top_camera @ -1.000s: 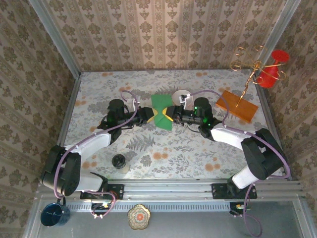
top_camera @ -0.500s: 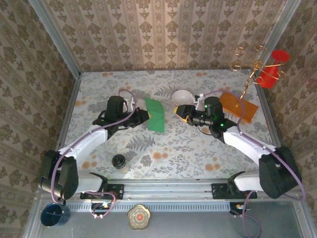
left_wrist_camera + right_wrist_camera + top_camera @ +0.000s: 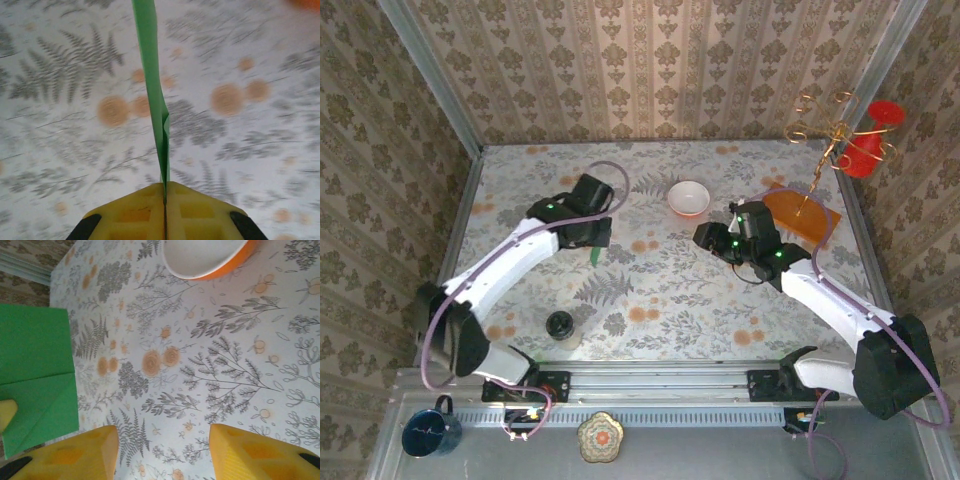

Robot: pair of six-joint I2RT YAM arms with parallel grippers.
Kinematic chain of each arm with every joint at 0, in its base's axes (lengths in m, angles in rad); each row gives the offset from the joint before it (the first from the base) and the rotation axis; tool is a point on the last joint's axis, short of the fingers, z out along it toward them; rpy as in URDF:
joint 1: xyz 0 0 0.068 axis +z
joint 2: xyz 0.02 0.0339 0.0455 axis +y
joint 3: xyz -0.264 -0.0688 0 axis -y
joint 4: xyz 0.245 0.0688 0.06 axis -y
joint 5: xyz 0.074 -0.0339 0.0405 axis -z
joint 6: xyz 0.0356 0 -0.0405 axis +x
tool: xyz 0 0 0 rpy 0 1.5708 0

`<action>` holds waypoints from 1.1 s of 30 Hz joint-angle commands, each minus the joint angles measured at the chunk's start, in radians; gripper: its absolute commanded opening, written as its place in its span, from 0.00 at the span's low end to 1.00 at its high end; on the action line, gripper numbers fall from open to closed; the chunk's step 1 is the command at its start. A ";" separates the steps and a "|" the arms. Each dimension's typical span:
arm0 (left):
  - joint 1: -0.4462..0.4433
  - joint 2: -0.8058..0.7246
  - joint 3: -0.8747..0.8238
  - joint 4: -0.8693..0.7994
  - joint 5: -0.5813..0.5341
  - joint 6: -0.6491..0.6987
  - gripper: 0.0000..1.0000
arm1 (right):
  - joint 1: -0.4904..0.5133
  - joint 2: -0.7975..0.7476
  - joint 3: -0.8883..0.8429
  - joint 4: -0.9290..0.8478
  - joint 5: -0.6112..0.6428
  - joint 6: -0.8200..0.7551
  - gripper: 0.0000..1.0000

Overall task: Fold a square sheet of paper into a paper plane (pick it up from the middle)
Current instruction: Turn over the paper at the center of the table.

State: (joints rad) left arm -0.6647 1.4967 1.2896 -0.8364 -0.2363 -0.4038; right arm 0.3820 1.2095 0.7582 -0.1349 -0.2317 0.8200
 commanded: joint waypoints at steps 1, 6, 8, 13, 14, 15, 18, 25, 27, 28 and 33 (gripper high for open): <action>-0.055 0.093 0.071 -0.179 -0.289 0.038 0.10 | -0.006 -0.024 -0.001 -0.033 0.060 -0.018 0.52; -0.103 0.275 0.158 -0.219 -0.357 0.000 0.11 | -0.011 -0.025 -0.027 -0.030 0.077 0.000 0.52; -0.110 0.329 0.173 -0.192 -0.300 -0.015 0.12 | -0.015 -0.027 -0.036 -0.028 0.079 0.006 0.52; -0.108 0.411 0.166 -0.053 -0.035 -0.049 0.18 | -0.023 -0.042 -0.058 -0.034 0.084 0.013 0.51; -0.107 0.419 0.155 -0.014 0.040 -0.057 0.21 | -0.024 -0.046 -0.062 -0.038 0.087 0.012 0.51; -0.102 0.422 0.144 0.024 0.113 -0.067 0.24 | -0.025 -0.048 -0.063 -0.041 0.089 0.011 0.51; -0.078 0.402 0.102 0.117 0.294 -0.099 0.36 | -0.026 -0.050 -0.063 -0.047 0.088 0.005 0.51; 0.056 0.214 -0.051 0.289 0.509 -0.165 0.57 | 0.007 0.041 -0.025 -0.023 0.026 0.002 0.51; 0.110 0.143 -0.103 0.311 0.517 -0.180 0.62 | 0.057 0.098 0.010 -0.016 0.028 0.005 0.51; 0.133 0.112 -0.126 0.314 0.514 -0.183 0.64 | 0.084 0.126 0.030 -0.012 0.031 0.008 0.50; 0.287 -0.056 -0.275 0.340 0.477 -0.204 0.78 | 0.246 0.356 0.184 0.026 0.015 0.041 0.47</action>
State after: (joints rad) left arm -0.4385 1.5043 1.0824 -0.5156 0.2291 -0.5804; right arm 0.5652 1.4788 0.8631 -0.1539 -0.1944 0.8349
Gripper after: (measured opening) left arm 0.762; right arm 0.477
